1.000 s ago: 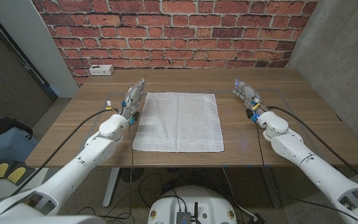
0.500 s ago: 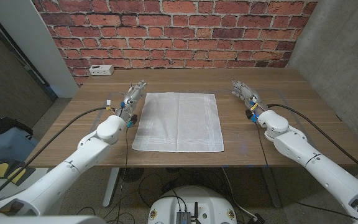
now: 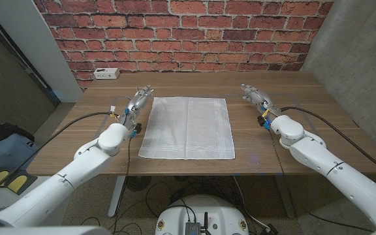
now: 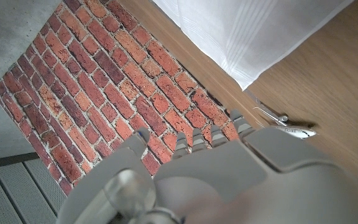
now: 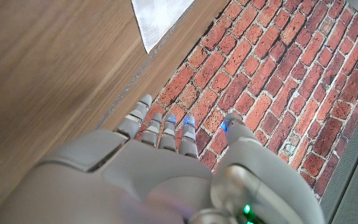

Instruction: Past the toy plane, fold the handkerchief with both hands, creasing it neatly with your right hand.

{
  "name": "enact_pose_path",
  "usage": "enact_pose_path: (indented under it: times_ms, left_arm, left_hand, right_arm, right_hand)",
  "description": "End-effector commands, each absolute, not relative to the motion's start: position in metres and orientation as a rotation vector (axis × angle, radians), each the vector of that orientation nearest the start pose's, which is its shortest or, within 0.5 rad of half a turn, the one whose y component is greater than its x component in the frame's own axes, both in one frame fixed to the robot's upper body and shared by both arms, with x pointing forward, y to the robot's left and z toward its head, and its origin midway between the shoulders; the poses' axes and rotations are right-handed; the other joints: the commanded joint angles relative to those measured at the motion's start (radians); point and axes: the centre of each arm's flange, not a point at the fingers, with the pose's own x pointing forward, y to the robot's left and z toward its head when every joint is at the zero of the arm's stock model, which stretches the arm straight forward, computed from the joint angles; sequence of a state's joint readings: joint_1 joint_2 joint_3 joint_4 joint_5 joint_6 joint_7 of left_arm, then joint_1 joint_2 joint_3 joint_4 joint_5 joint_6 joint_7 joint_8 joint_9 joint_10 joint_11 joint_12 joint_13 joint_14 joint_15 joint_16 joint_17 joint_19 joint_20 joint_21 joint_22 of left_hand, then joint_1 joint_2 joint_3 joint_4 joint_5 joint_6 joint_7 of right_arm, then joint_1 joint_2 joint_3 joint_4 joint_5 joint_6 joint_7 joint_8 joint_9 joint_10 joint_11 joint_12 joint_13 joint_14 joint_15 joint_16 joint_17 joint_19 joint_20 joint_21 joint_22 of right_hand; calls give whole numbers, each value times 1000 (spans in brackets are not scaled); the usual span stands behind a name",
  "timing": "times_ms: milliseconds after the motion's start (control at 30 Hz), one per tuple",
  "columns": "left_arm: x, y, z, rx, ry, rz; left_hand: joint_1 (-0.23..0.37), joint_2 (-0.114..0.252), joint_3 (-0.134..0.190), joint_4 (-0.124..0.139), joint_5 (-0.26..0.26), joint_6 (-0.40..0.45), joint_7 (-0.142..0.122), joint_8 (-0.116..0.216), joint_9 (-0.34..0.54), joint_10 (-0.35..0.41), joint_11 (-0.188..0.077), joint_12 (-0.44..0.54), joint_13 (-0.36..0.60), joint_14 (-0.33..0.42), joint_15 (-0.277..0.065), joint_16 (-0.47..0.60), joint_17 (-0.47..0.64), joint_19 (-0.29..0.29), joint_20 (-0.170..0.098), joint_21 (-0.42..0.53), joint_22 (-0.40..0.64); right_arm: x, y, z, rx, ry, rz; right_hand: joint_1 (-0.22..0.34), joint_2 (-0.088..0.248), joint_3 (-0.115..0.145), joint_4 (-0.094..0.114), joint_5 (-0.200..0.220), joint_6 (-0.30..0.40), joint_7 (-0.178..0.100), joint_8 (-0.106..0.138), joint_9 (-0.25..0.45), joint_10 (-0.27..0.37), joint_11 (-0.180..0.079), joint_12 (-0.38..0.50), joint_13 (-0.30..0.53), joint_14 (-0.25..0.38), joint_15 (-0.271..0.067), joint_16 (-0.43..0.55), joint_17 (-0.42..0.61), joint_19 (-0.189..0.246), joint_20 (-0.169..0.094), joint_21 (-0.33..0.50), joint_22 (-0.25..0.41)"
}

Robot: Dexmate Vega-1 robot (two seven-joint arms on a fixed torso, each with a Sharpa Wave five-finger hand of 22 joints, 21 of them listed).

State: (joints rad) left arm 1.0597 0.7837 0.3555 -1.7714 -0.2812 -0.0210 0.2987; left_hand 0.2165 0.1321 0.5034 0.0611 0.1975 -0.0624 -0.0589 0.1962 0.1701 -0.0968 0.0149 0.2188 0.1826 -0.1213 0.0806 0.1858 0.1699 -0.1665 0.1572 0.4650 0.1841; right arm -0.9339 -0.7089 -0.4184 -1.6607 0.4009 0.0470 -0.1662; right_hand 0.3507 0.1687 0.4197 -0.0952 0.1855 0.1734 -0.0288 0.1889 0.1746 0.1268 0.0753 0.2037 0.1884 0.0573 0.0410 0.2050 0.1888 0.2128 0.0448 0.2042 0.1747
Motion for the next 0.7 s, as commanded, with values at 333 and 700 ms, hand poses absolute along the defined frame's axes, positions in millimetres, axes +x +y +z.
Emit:
enact_pose_path:
  times_ms: [333, 700]
  left_arm:
    - [533, 286, -31, 685, -575, 77]
    - [511, 284, -33, 799, -569, 113]
  left_hand:
    - [20, -1, 6, -15, -5, 6, 0, 0, 5, 4, 0, 1, 3, -13, 5, -3, 2, -11, 7, -13, 1]
    - [24, -2, 9, -23, -8, 9, -3, -2, 5, 6, -3, 0, 3, -18, 5, -4, 2, -16, 6, -18, 2]
  right_arm:
    - [576, -253, -14, -507, -552, 123]
    - [558, -245, -19, -565, -549, 115]
  right_hand:
    - [16, -2, 3, -12, 2, 13, 2, 6, 4, 11, -2, 4, 4, 10, 2, 7, 2, -1, 2, 1, 2]
    - [19, -2, 4, -14, 3, 13, 2, 4, 5, 11, -2, 3, 4, 6, 1, 5, 3, -7, -3, -2, 2]
